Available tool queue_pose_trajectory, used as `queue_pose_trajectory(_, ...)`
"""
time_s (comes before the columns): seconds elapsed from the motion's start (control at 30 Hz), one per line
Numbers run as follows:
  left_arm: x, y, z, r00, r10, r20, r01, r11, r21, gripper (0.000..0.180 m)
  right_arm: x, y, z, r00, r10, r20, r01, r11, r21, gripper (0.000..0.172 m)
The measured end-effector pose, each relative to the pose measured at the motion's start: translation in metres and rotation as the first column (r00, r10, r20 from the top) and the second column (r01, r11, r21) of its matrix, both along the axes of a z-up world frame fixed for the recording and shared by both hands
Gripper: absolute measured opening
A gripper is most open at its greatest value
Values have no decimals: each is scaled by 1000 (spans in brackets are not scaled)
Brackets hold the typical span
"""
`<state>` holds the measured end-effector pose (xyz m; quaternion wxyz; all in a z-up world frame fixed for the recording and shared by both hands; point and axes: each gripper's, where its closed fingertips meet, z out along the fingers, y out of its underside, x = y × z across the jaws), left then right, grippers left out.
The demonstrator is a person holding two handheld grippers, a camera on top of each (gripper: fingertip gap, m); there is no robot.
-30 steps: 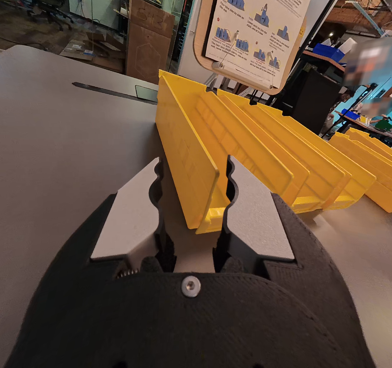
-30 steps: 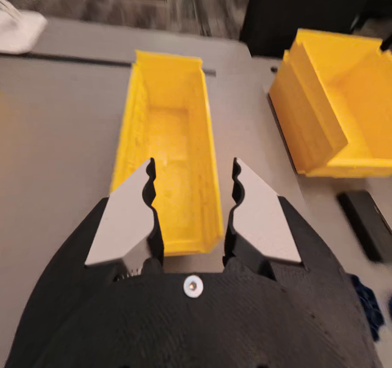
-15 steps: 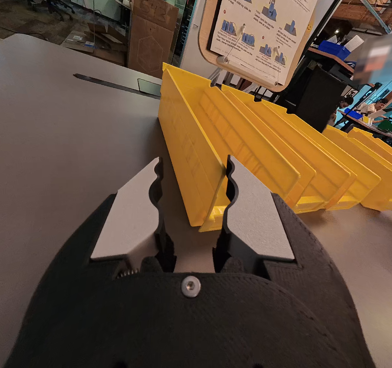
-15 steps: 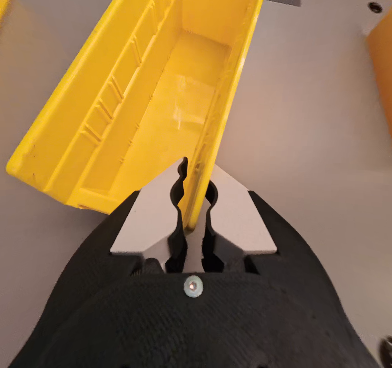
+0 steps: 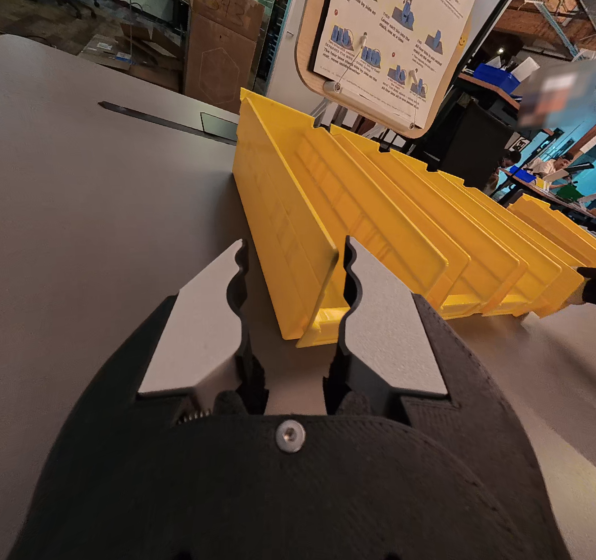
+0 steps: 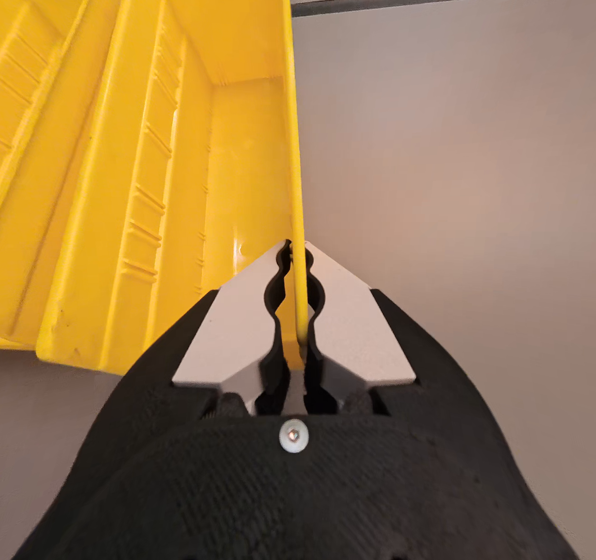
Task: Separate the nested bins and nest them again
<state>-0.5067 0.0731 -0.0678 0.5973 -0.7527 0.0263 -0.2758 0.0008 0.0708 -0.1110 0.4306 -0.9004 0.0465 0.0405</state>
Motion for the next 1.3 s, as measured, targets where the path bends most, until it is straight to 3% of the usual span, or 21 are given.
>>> queue_pose_trajectory(0.07,1,0,0,1000,-3,-6,3,1000,0,58,-6,2,1,1000,-22,-6,22,1000,9,3)
queue_pose_trajectory(0.2,3,-2,2,1000,-16,4,16,1000,11,59,-16,2,7,1000,-17,20,15,998,66,24)
queue_pose_trajectory(0.27,3,-3,6,1000,-25,18,25,999,24,60,-17,-1,23,1000,-1,19,-1,990,143,35)
queue_pose_trajectory(0.37,7,-6,23,998,-58,28,56,994,91,64,-5,-8,64,999,6,44,-18,962,273,38)
queue_pose_trajectory(0.53,7,-3,86,992,-28,-126,63,957,284,71,10,-4,105,988,114,100,-135,962,238,57)
queue_pose_trajectory(0.67,16,11,145,981,-132,-146,175,921,348,74,18,17,128,974,144,174,-185,950,250,48)
queue_pose_trajectory(0.7,20,14,160,973,-174,-152,218,910,353,66,16,20,131,975,152,160,-188,952,242,45)
queue_pose_trajectory(0.77,25,10,202,952,-245,-183,302,849,434,28,8,24,138,979,171,111,-195,947,254,38)
queue_pose_trajectory(0.87,18,4,263,955,-196,-221,290,766,574,24,6,30,134,976,198,88,-213,950,230,28)
queue_pose_trajectory(0.93,17,4,281,949,-206,-239,310,751,583,19,8,32,124,975,197,101,-213,960,183,21)
queue_pose_trajectory(1.03,13,10,285,945,-239,-222,325,746,581,3,0,37,109,968,234,96,-244,964,107,23)
queue_pose_trajectory(1.17,9,21,281,939,-291,-184,343,739,580,0,-7,46,83,963,242,118,-237,970,-59,28)
queue_pose_trajectory(1.3,11,16,288,931,-348,-114,346,737,580,23,-20,60,68,970,237,54,-225,961,-160,32)
